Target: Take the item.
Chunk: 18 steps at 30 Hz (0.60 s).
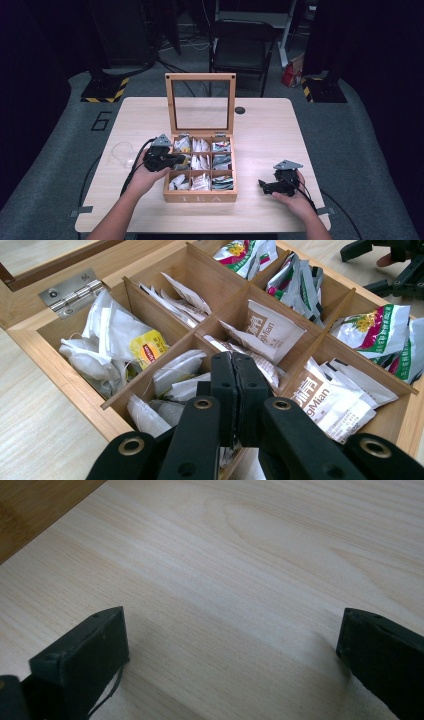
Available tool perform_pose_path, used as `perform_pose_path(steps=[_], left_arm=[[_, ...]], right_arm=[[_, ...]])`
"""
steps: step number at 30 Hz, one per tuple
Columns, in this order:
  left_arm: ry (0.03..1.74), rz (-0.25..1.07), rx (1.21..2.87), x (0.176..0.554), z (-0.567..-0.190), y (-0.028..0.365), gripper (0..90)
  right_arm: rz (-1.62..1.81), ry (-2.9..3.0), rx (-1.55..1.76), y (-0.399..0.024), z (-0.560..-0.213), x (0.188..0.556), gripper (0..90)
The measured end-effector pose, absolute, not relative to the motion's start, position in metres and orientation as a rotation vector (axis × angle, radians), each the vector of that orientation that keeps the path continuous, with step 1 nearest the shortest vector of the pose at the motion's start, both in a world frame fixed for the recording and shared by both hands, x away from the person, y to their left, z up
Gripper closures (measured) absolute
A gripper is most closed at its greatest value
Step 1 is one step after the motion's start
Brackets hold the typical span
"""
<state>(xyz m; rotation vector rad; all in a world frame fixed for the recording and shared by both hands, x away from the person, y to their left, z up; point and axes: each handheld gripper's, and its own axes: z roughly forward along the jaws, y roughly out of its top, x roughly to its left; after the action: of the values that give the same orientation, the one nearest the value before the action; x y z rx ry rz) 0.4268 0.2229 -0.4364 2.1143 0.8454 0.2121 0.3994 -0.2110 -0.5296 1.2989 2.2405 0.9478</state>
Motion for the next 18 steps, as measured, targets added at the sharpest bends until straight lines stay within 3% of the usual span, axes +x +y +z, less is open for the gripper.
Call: perform_pose_path(steps=[18], left_arm=[[0.856, 0.245, 2.082, 0.427, -0.419, 0.229, 88.8]], right_arm=[[0.948, 2.241, 1.299, -0.211, -0.53, 0.399, 0.0]])
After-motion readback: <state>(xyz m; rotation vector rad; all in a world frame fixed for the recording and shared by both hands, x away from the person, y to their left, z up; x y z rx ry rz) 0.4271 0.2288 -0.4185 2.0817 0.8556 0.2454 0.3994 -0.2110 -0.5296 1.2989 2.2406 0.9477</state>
